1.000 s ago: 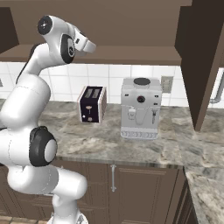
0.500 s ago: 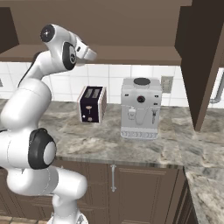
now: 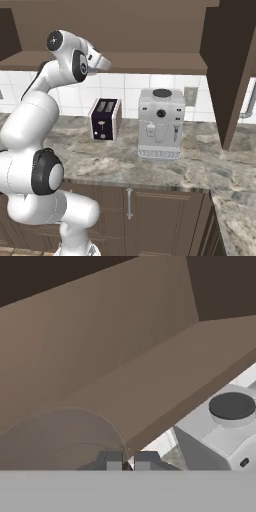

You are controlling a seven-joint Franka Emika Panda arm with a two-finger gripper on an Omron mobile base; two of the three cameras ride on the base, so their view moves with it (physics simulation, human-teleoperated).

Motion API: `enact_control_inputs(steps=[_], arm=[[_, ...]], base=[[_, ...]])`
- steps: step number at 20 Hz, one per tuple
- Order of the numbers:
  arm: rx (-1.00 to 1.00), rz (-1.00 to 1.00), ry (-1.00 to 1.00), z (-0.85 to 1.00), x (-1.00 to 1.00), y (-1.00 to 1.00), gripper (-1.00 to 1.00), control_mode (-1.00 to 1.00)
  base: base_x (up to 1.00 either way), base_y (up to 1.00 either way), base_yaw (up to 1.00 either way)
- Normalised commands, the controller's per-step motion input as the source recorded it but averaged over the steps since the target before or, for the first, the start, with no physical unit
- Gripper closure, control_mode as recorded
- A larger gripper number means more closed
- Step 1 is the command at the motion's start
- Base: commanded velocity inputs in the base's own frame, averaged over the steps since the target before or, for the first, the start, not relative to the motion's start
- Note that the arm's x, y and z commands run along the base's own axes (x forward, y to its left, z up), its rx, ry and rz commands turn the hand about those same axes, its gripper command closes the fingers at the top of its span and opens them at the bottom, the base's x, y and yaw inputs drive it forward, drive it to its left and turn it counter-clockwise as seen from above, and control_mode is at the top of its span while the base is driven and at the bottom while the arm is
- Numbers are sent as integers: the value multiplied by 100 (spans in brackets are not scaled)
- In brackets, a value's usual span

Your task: Move the glass cup from next to the sink to the open cabinet. Then, move the bowl with the tangerine to the fridge to clear the area for faucet cleaning.

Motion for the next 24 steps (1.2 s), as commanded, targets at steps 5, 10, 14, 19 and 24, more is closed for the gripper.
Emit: enact_control_inputs(steps=[5, 10, 14, 19, 24], arm=[[0, 0, -6, 55, -1, 0, 100, -100], [-2, 0, 0, 7, 36, 0, 100, -100], [-5, 0, 2, -26, 73, 0, 100, -100], [-5, 0, 0, -30, 72, 6, 100, -100], [-3, 0, 1, -40, 67, 13, 100, -100]], base=[[0, 0, 0], [0, 0, 0], [0, 0, 0], [0, 0, 0], [0, 0, 0]])
